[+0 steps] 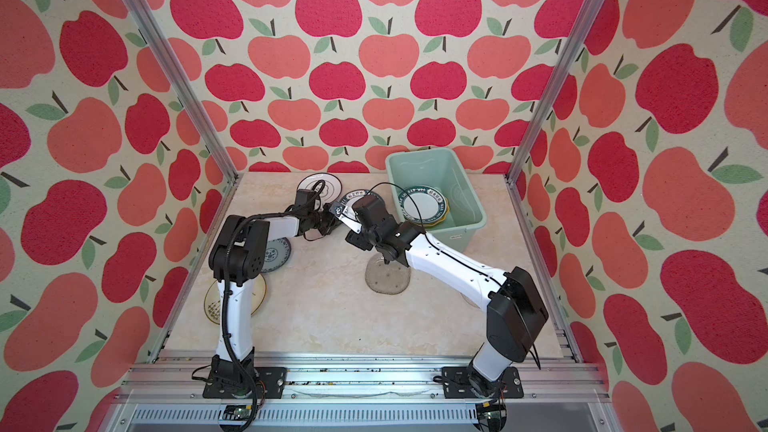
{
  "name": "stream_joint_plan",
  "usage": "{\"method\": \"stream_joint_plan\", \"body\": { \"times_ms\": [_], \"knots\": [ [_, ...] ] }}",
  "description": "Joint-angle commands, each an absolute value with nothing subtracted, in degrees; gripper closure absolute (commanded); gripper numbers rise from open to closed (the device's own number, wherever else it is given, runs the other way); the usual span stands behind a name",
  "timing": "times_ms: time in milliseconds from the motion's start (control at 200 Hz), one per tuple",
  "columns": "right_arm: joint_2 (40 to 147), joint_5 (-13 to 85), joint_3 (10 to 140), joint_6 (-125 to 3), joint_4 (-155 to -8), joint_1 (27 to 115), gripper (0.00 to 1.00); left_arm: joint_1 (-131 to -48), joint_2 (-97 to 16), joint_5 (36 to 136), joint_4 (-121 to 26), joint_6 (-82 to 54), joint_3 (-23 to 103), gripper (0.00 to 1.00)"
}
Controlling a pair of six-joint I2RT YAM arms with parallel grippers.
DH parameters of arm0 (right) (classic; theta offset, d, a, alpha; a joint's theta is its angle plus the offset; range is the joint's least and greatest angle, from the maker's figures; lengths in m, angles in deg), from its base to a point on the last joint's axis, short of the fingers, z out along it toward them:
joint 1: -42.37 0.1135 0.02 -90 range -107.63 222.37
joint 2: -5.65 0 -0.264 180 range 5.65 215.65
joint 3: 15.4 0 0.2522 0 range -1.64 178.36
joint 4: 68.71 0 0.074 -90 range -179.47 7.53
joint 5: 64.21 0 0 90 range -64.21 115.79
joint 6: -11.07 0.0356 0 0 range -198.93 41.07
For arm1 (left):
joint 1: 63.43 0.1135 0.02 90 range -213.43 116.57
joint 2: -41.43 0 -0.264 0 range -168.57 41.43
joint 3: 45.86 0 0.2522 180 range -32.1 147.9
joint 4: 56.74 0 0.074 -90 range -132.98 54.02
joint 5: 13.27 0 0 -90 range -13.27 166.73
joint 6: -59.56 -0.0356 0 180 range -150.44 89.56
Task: Place the plates into the plastic bin on the countertop
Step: 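Grip the rim of the next green-rimmed plate with both grippers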
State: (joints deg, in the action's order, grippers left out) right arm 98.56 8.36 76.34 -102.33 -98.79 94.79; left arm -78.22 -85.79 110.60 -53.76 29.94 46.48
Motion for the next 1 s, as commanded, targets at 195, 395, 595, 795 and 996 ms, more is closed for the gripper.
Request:
{"method": "stream_joint_plan", "body": {
  "times_ms": [195,395,595,795,996],
  "knots": [
    [96.1,6.4,81.1,-96.1,-99.7,94.5,0.23,-81.8,-70.4,105.3,-45.5,27.8,34.6,0.96],
    [94.6,6.5,86.4,-88.4,-107.1,94.5,0.24,-81.6,-54.1,100.0,-37.3,23.5,29.3,0.96],
    [95.8,7.4,97.0,-79.8,-122.3,94.2,0.23,-80.8,-41.6,101.6,-24.0,16.6,30.0,0.96],
    [96.1,14.7,105.2,-69.7,-134.7,91.9,0.23,-80.4,-31.0,103.5,-12.8,11.1,31.1,0.95],
    [92.0,30.7,102.8,-59.4,-135.4,85.9,0.23,-79.3,-23.8,108.5,-8.3,9.4,32.3,0.95]
  ]
}}
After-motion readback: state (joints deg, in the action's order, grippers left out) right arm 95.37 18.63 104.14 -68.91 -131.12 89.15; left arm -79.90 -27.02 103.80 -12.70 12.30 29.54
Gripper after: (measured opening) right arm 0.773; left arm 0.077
